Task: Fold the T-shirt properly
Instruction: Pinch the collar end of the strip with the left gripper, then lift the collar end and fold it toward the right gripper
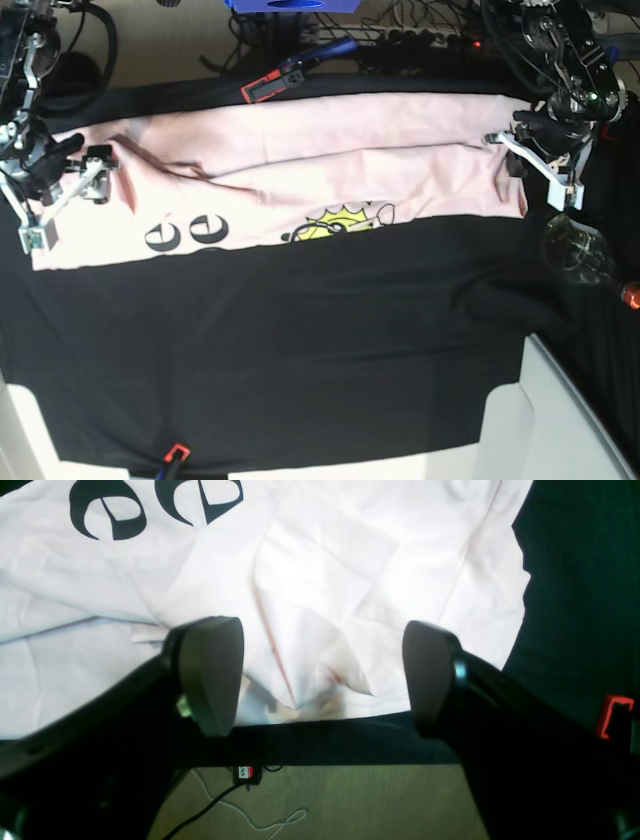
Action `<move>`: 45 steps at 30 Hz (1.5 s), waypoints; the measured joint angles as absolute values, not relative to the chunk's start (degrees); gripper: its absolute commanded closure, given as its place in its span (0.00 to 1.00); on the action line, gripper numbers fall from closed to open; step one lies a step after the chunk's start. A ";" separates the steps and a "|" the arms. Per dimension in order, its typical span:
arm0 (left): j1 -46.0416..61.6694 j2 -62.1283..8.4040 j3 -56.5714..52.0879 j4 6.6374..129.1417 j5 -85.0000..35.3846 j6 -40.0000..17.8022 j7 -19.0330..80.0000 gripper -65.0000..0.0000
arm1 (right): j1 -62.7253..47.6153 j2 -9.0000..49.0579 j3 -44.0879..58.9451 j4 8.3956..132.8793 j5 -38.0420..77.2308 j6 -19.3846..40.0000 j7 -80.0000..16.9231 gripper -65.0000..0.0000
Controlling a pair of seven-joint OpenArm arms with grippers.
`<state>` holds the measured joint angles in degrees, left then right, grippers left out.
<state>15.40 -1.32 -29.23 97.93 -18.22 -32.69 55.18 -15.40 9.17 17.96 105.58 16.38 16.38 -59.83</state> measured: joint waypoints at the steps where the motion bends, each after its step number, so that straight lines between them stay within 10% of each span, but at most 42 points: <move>1: 15.42 -0.54 -28.40 98.74 -18.09 -32.58 55.92 1.00 | -15.42 9.17 17.96 105.58 16.36 16.38 -59.86 0.27; 45: 6.31 8.54 13.82 92.31 -18.00 -25.28 57.78 1.00 | -15.42 9.15 17.96 105.58 16.40 16.38 -59.83 0.27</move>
<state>6.31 8.54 13.82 92.31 -18.00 -25.28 57.78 -15.42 9.15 17.96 105.58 16.40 16.38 -59.83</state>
